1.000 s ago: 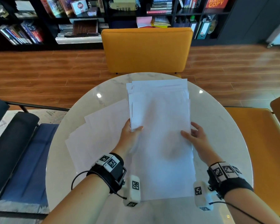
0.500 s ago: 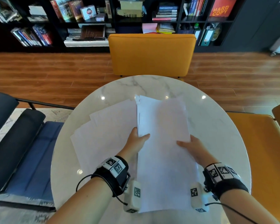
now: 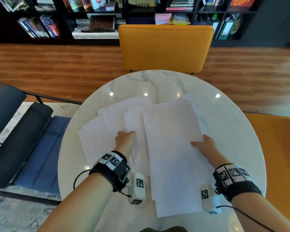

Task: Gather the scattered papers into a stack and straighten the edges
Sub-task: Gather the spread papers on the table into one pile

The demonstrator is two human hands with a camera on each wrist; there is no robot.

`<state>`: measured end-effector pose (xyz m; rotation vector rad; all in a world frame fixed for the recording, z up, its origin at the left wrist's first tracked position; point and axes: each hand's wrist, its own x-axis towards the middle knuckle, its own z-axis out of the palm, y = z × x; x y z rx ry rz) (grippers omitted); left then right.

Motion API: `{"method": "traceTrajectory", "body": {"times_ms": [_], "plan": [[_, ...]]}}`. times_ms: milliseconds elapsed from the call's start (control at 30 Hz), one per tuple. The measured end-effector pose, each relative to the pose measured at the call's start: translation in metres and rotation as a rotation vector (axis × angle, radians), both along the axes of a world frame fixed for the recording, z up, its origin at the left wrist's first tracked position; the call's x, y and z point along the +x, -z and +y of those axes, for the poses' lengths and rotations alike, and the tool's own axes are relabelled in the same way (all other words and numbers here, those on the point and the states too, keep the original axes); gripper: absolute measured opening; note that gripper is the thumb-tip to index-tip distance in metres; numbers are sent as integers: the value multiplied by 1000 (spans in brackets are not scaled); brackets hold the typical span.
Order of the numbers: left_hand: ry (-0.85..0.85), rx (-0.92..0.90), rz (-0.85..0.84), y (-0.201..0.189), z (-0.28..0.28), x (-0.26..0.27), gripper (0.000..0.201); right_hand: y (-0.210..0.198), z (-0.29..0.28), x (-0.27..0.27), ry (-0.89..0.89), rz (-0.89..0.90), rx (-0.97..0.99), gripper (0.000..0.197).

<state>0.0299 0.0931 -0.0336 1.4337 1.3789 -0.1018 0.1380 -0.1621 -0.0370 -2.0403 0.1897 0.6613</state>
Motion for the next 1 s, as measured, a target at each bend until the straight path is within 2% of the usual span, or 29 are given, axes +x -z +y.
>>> {"method": "traceTrajectory", "body": {"times_ms": [167,367,500,533,633,733,867,933,1000], "plan": [[69,88,128,1,1,3,57,2,3,-3,-20,21,21,35],[136,64,-86,1,-15,4,61,-1,8,-10,-104,-4,14,33],[96,71,-204,-1,-23,11,41,-3,15,-17,-161,-15,-5,27],[102,66,-228,1,-24,11,41,-4,16,-20,-166,-15,-23,27],[155,31,-282,4,-27,7,58,10,15,-22,-171,-86,-91,37],[222,90,-312,8,-29,3,35,16,14,-25,-206,-129,-174,40],[252,192,-426,-3,-34,4,36,14,8,-27,-234,-141,-206,55],[228,167,-515,-9,-31,4,37,14,2,-25,-164,-138,-130,63],[197,102,-571,-14,-25,3,37,13,-4,-23,-60,-98,32,69]]}}
